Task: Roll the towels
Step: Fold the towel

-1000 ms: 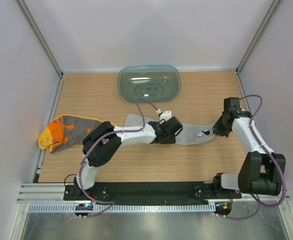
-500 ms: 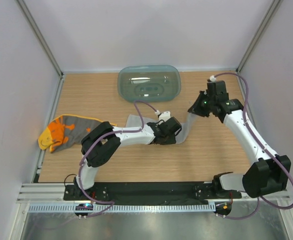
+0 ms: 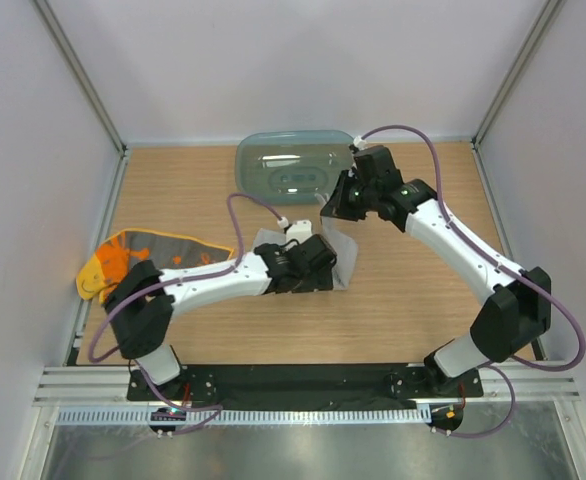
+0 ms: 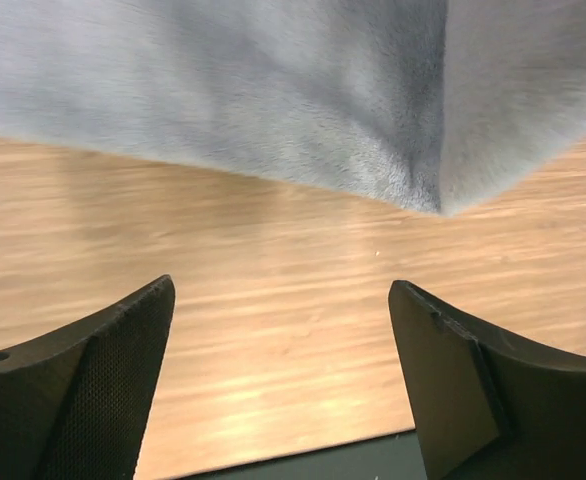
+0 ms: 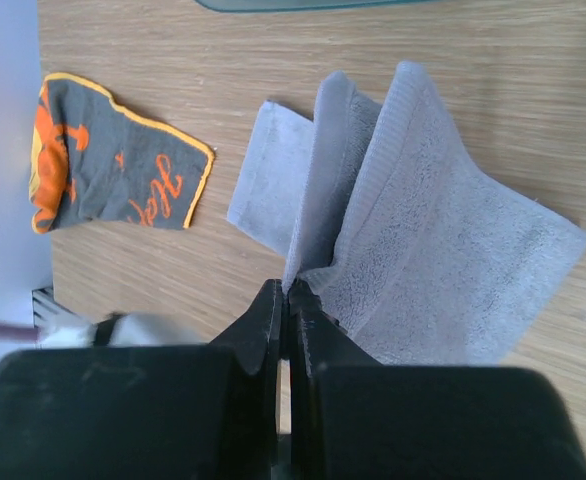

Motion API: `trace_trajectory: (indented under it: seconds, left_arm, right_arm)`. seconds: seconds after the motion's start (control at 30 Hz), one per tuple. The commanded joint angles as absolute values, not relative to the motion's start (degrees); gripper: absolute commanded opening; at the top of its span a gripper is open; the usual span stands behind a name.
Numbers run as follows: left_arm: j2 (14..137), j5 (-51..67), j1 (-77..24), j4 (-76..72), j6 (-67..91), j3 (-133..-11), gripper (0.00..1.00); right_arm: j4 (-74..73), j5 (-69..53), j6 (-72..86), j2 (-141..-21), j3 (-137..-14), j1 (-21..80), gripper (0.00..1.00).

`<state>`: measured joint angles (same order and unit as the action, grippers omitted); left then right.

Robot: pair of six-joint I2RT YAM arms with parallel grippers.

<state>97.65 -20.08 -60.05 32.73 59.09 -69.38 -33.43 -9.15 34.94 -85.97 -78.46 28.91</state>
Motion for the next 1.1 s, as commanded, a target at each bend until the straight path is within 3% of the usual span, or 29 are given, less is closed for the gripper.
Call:
trace_trajectory:
  seconds: [0.0,0.47,0.7,0.97,1.0,1.07]
  left_arm:
    - [88.35,-27.59,-60.21,40.42,58.45,-66.9,0.89]
    - [49.78,-39.45,-55.72,62.13,49.83,-59.16,1.0]
    - [42.28,-41.57,-55.46,62.67,49.14,-56.16,1.0]
    - [42.89,-42.1,-55.46,63.1,49.31,-55.99,1.0]
    - [42.89,-42.27,-55.46,62.93,49.31,-55.9,1.0]
    - [42.63,-42.36,-55.55,62.76,49.31,-55.72,1.0]
  right_arm:
    - [-30.32,-8.44,36.3,-87.62,-82.0,30.93,0.01]
    - [-26.46,-3.96,38.49,-98.25,-87.36,38.14,0.01]
    - [-22.94,-3.78,40.51,-105.98,-91.31,42.53,0.01]
    - [-19.78,-4.04,42.1,-116.36,-93.34,47.98,0.01]
    - [-19.69,-4.04,42.19,-117.24,-93.25,48.25,0.03]
    - [-19.34,-3.87,42.36,-119.44,-93.25,49.04,0.21]
